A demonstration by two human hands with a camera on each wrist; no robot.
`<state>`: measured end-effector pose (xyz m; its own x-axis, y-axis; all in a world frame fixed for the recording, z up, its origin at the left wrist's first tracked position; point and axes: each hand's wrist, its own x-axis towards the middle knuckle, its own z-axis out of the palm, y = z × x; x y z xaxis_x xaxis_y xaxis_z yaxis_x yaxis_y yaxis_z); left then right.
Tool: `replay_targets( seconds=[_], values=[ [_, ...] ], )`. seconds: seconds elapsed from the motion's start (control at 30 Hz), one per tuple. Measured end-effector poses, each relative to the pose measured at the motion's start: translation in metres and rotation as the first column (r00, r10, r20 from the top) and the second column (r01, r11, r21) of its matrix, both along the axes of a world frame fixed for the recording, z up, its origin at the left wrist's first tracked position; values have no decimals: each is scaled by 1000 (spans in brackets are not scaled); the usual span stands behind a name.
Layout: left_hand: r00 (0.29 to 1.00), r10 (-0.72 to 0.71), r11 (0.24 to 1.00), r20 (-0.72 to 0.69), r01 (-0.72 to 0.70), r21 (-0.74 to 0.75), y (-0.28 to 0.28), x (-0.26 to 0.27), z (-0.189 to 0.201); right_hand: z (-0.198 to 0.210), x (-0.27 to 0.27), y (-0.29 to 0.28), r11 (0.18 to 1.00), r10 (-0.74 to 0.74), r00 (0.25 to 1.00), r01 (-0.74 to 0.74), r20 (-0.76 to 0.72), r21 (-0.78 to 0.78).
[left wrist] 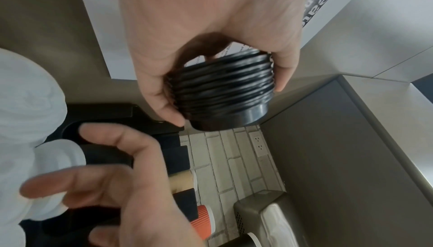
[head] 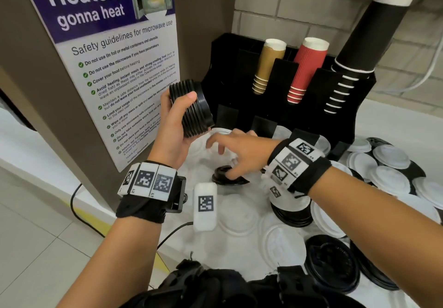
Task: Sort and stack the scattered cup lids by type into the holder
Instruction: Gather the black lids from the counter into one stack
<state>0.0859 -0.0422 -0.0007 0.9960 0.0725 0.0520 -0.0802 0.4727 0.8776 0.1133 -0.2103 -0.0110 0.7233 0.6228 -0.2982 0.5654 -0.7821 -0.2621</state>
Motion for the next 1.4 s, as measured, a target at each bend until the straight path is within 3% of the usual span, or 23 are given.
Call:
replay_targets(
  seconds=[0.07,0.13,0.2,0.4,0.53,0.6,0.67,0.73,0.83,0.93,1.0,1.13,1.4],
  values=[
    [1000,6,1000,-1,-6,-4,1,1,2,4,2,0,998,-8,998,5,-60,-55],
    [1000,20,1000,3,-20,-22,1,2,2,0,-1,3,965,48,998,-58,-44,-256],
    [1000,21,1000,7,-21,-23,0,2,1,-10,-5,6,929,90,996,-89,-14,-358],
    [1000,8,1000,8,-8,-2,1,1,3,-23,-7,13,922,108,994,-110,-26,-372],
    [1000,14,999,20,-14,-30,1,0,5,-13,-1,11,978,76,997,-70,21,-194],
    [999,17,999,34,-16,-46,2,-1,7,-2,4,6,999,26,999,-27,37,18],
    [999,18,996,49,-14,-83,5,-2,8,8,9,2,957,-38,999,28,29,290],
    [998,15,995,60,-9,-102,6,-2,9,17,13,-2,840,-146,989,113,19,530],
    [999,0,996,54,5,-91,5,-3,7,27,15,-5,560,-335,938,277,-92,781],
    [999,-38,997,20,40,-60,-3,-6,2,33,10,-12,272,-361,869,446,-339,853],
    [996,-93,995,-11,93,-40,-9,-7,-2,33,1,-18,195,-273,869,469,-412,861],
    [975,-215,977,-49,214,-13,-13,-7,-8,26,-23,-26,238,-133,917,398,-377,886],
    [951,-307,951,-31,308,32,-19,-7,-12,26,-37,-25,311,-115,944,329,-309,891]
  ],
)
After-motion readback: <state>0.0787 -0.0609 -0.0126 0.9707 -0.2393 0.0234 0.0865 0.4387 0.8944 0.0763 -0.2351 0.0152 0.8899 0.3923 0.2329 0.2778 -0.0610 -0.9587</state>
